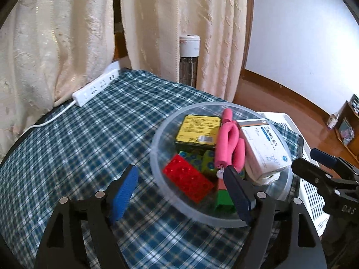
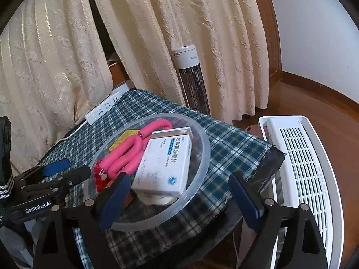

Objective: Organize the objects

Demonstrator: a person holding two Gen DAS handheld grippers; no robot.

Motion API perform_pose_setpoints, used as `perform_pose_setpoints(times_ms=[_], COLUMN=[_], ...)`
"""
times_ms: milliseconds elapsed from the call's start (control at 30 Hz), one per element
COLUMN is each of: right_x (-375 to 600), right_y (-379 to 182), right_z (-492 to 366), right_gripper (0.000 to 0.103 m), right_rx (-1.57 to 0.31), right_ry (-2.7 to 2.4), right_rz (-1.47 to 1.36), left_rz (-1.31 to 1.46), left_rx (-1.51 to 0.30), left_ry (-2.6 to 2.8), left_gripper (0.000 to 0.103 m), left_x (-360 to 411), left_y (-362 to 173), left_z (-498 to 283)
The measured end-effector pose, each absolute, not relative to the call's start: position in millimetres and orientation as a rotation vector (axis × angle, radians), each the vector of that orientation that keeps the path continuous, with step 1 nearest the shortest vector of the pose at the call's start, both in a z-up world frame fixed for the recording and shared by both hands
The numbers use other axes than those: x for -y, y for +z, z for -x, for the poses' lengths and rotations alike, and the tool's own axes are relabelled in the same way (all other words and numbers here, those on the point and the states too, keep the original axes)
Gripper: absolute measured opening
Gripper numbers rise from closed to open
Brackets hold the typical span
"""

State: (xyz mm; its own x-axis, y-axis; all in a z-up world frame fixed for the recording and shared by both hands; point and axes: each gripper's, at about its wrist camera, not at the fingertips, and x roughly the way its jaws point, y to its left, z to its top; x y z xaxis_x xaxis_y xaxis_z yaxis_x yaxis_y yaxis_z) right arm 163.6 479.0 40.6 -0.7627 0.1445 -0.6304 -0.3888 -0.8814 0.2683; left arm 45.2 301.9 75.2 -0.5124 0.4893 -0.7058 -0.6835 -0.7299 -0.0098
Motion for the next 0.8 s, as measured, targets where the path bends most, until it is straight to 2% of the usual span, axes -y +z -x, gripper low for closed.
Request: perform_pose_setpoints(times_ms=[533, 800], right_x=[-431, -416], right_y=[52, 57], right_z=[-170, -173], right_gripper=[0.102, 0.102], right_rx=[-0.466, -0.43], right_ry=[2.66, 2.639], right_rz=[0.929, 0.92], left_rz=[0.894, 0.883], left_rx=[-0.317, -0.327], left_ry=[2.28, 2.276], left_gripper=[0.082, 0.082], left_x=[-262, -254], left_y=[85, 90], left_z=[-52, -58])
